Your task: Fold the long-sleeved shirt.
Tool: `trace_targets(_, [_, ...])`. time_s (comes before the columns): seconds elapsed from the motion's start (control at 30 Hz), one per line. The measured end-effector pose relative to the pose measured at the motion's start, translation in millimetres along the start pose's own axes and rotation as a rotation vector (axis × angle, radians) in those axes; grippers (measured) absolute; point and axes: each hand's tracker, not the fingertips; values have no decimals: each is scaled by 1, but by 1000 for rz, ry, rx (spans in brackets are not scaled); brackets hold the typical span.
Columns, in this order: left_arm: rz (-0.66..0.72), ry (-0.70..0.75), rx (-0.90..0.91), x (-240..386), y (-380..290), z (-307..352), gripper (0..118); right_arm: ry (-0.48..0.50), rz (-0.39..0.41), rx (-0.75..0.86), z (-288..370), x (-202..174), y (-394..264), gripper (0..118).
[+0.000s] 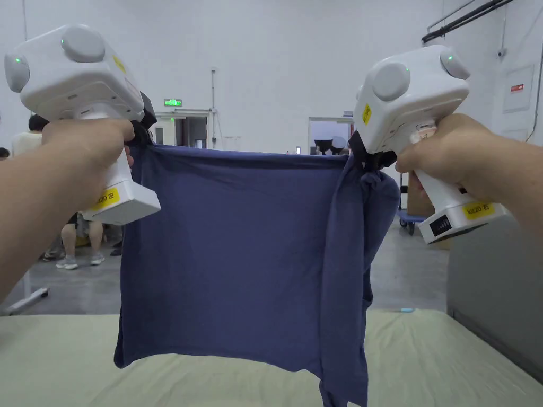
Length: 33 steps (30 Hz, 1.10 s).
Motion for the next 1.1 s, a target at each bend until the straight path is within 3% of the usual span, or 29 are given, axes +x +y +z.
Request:
trace_targets(0.07, [-39,41,-77,-15,-27,-24,0,41,10,-56,-28,-10,-28,4])
trace_targets(0.27, [28,99,-382,-93,-174,-99,0,109,81,-276,-129,-68,-182,4])
trace_targets(0.43, [19,132,-618,-142,-284,-104,0,173,93,-431,-149,-106,-301,4])
trace_targets(0.57, [9,113,-643,-170,-333,-47,0,246,127,-448,-95,-120,-365,4])
trace_targets(0.7, [-36,79,-665,-179,-370,46,0,300,183,-440,2,-132,-412,4])
trace_targets(0.8, [-59,20,-556,-178,-383,124,0,327,170,-454,75,-142,-441,4])
trace_targets(0.9, [-11,5,-594,-194,-403,170,0,392,127,-527,121,-154,-474,4])
trace_targets(1.1, [40,79,-757,-234,-472,215,0,420,91,-675,143,-185,-547,4])
